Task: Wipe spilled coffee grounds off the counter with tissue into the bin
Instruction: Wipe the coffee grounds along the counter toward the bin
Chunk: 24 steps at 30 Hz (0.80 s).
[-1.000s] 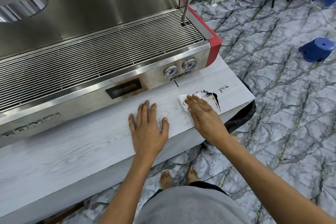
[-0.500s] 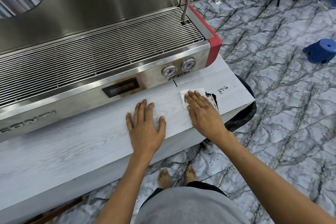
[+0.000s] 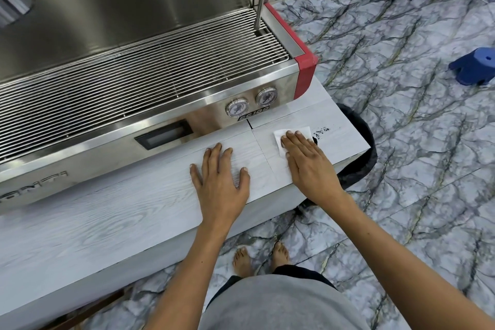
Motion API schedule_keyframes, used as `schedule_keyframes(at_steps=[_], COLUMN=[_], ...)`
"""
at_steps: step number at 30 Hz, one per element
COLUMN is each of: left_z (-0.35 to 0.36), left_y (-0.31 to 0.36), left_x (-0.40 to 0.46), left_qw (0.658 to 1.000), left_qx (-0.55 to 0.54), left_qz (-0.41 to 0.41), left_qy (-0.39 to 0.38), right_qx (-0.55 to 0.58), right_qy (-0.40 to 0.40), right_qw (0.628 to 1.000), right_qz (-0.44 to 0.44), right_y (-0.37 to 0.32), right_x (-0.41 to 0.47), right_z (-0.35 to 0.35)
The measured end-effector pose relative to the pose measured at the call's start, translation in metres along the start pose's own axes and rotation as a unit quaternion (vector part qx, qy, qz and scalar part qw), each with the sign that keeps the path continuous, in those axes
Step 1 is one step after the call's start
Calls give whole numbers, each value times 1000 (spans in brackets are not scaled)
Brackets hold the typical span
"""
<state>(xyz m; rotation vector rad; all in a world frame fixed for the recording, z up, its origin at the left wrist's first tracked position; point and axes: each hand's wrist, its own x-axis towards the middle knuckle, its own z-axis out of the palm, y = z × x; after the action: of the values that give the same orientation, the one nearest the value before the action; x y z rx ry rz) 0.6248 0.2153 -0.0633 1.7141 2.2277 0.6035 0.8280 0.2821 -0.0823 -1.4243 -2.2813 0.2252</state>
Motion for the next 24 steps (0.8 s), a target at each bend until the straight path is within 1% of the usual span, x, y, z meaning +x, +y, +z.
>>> schedule_keyframes(at_steps=[13, 20, 24], left_z=[19, 24, 24], left_y=[33, 36, 35], left_x=[7, 6, 5], left_qw=[1000, 999, 999], left_qx=[-9, 16, 21], left_qz=[3, 2, 3], left_qy=[6, 30, 42], right_qx=[14, 29, 61], right_qy=[-16, -36, -27], right_qw=[1000, 999, 998], right_qz=[8, 8, 19], right_y=[49, 71, 73], right_x=[12, 20, 22], right_z=[-20, -29, -34])
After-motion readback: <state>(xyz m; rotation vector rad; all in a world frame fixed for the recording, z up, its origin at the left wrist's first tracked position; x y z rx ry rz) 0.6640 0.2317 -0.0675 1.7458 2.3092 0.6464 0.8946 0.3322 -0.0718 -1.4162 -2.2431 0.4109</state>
